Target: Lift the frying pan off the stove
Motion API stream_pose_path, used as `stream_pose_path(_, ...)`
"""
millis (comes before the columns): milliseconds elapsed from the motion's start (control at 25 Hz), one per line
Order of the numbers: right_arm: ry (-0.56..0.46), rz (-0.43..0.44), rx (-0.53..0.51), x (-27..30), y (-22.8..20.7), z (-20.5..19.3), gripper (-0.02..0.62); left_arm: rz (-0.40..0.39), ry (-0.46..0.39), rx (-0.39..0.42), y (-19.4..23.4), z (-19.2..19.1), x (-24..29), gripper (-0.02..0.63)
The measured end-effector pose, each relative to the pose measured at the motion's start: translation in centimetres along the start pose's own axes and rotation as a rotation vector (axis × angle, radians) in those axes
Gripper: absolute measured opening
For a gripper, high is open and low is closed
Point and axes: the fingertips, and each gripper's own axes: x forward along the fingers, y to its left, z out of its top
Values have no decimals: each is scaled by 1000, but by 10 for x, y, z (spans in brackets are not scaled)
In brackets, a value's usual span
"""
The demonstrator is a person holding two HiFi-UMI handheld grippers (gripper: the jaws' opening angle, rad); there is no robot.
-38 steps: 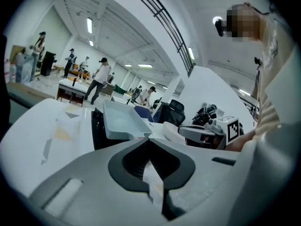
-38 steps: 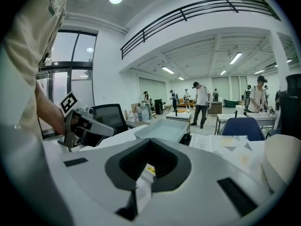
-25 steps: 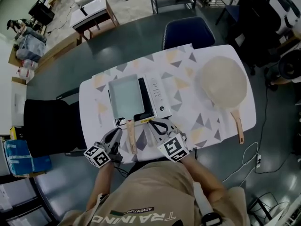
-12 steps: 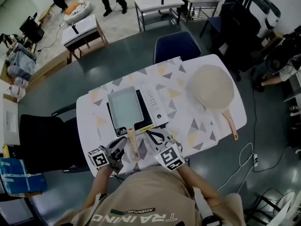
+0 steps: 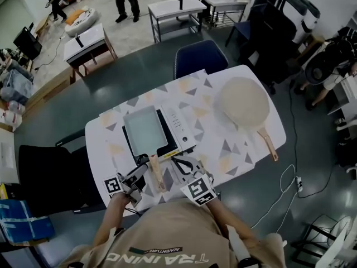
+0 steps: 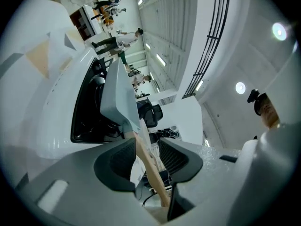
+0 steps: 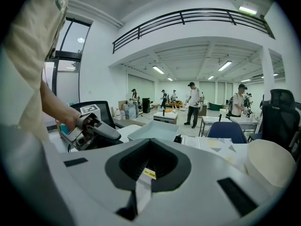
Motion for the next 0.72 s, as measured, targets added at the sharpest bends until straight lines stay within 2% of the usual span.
stream_pose_path(280,0,-14,3,7,4,2,3,-28,69,-93,8,-6,9,140)
stream_pose_path(440,11,-28,9,8,3,-2,3,-36,121,-112,12,-8,17,140)
stream_pose_path(720,20,-59,31,9,2,-5,3,-59,150,-221,15,-8,28,140)
